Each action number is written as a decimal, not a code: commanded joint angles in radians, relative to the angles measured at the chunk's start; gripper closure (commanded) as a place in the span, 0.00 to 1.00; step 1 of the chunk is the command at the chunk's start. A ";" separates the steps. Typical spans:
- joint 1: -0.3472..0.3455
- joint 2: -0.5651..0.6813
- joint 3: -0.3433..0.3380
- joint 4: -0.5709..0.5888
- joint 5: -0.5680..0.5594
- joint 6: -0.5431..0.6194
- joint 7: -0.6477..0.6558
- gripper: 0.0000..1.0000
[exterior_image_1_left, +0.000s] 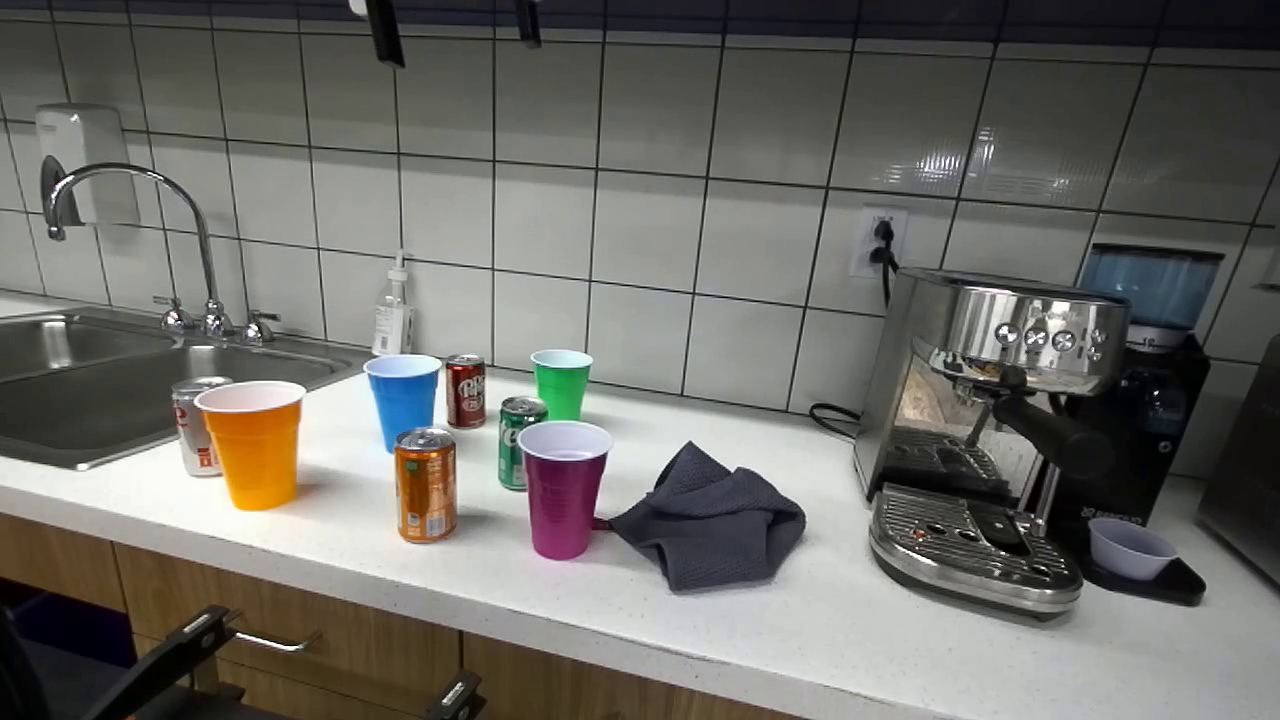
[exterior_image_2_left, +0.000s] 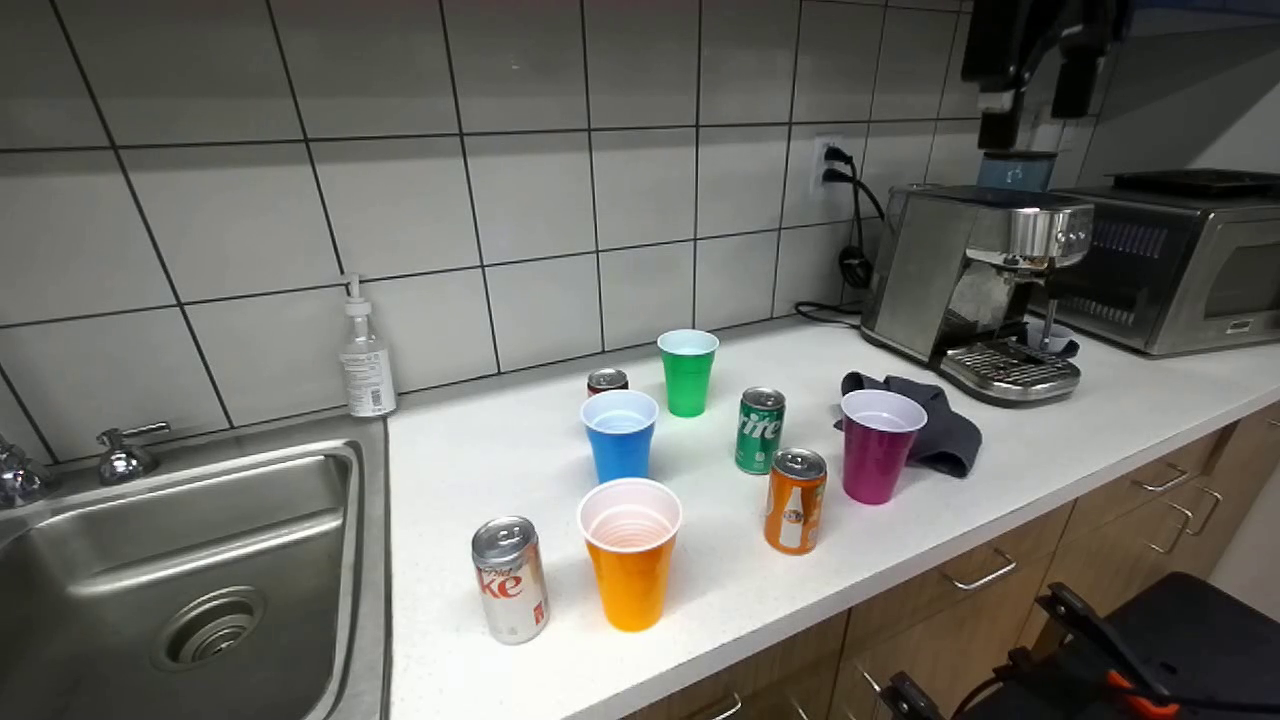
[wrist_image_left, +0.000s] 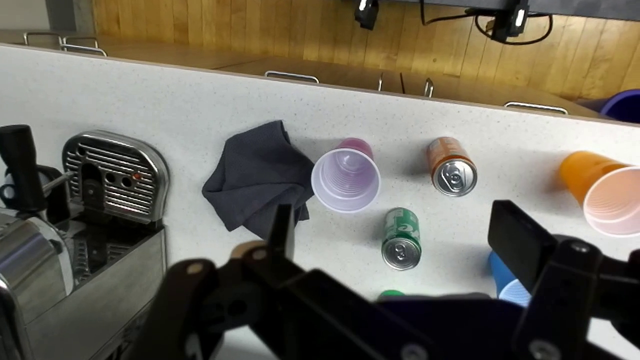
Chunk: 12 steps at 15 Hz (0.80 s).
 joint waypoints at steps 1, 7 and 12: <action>0.019 0.018 0.001 -0.035 0.026 0.069 0.036 0.00; 0.056 0.026 0.026 -0.097 0.081 0.137 0.052 0.00; 0.084 0.054 0.068 -0.138 0.124 0.208 0.098 0.00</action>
